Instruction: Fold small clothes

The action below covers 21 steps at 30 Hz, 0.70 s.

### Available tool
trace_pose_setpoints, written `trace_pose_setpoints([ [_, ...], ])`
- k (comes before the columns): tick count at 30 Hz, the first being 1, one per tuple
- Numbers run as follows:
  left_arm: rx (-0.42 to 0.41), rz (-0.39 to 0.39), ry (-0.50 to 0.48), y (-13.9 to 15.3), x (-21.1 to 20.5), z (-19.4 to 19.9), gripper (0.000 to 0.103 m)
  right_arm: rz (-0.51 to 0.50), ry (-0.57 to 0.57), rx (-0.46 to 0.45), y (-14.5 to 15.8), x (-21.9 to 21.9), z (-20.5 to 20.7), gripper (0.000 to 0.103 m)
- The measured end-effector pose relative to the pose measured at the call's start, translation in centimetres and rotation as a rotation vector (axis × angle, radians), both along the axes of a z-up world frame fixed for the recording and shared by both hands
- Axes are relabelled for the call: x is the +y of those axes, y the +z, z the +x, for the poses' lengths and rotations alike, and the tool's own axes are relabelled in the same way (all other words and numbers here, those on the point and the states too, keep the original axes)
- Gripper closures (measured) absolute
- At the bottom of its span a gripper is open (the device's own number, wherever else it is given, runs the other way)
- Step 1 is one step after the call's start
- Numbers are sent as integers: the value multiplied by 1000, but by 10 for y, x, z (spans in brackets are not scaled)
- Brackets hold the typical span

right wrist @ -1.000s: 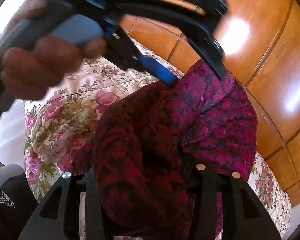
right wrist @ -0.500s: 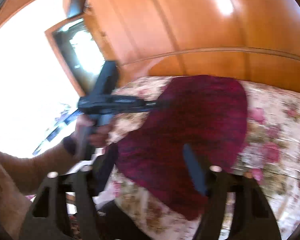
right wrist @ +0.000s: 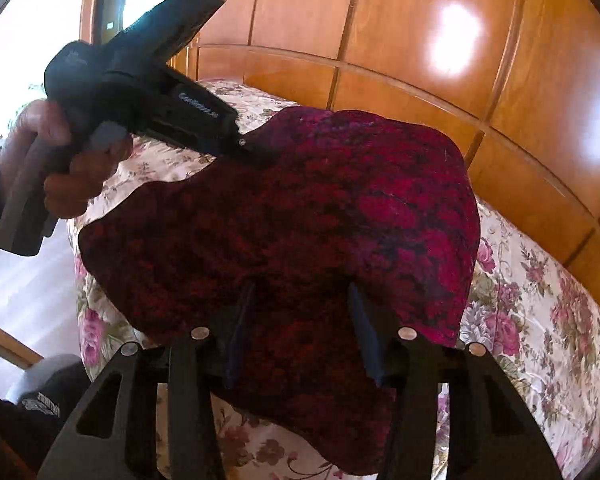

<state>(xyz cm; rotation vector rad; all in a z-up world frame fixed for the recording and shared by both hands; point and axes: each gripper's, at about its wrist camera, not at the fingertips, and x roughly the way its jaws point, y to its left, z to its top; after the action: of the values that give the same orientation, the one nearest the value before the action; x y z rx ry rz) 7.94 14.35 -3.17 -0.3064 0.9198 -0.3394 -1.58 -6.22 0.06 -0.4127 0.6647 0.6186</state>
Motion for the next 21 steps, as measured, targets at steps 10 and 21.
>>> trace_pose_setpoints([
  [10, -53, 36, -1, 9, -13, -4, 81, 371, -49, 253, 65, -72, 72, 44],
  [21, -59, 16, 15, 6, -9, -3, 81, 198, -234, 215, 47, -30, 150, 48],
])
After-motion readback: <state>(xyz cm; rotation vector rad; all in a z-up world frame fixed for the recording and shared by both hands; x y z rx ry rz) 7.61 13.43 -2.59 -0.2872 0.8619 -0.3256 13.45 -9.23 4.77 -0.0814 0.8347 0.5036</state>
